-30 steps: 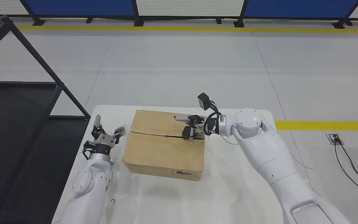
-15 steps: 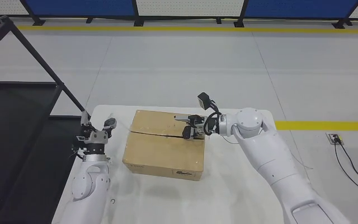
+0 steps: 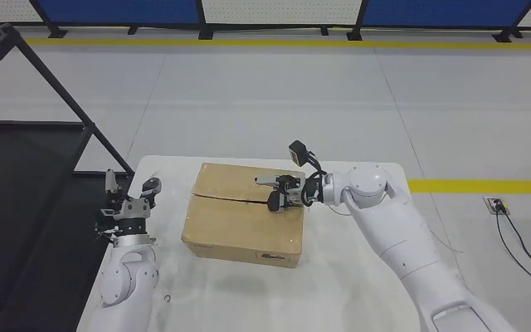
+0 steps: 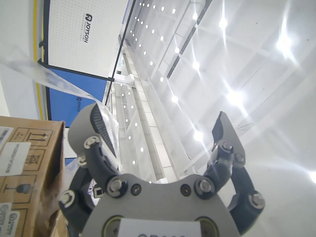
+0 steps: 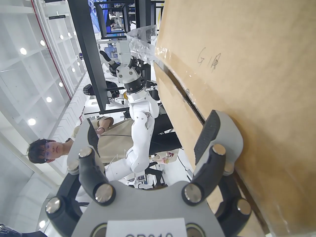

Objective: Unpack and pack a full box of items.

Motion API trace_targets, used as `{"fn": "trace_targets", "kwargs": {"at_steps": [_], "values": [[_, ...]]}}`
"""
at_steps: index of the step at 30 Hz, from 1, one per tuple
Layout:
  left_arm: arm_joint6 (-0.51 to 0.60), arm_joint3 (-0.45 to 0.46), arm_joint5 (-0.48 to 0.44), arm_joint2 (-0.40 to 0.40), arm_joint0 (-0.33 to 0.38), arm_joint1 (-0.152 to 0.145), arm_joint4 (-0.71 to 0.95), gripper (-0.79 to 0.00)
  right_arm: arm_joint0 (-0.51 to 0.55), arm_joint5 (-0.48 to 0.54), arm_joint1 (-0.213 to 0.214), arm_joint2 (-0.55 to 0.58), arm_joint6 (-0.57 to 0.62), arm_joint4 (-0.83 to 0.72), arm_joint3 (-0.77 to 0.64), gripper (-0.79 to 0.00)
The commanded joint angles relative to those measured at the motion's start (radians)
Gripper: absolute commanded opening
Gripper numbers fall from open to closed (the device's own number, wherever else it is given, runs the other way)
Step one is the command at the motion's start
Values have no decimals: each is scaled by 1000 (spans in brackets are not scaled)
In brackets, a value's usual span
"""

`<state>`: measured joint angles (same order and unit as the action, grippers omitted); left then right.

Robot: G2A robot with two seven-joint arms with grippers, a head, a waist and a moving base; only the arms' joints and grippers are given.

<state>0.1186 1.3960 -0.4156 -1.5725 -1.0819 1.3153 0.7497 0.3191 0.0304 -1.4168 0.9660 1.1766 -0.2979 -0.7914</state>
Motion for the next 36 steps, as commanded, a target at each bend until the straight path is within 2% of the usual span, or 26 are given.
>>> {"fn": "trace_targets", "kwargs": {"at_steps": [1,12,20,26,36], "values": [[1,-5,2,-3,2,0,-2,0,11,-4,3,5,-10,4,-7,0],[-24,-23,17,-10,24,4,-36,0,64,-37,18,28,-58,14,-61,0],[-25,10,30,1,29,6,-91,0,81,-37,25,38,-57,17,-85,0],[-11,55,24,26,23,8,-162,0,88,-34,29,43,-60,19,-95,0],[17,157,-45,81,-30,14,-303,0,94,-38,28,39,-72,11,-102,0]]}}
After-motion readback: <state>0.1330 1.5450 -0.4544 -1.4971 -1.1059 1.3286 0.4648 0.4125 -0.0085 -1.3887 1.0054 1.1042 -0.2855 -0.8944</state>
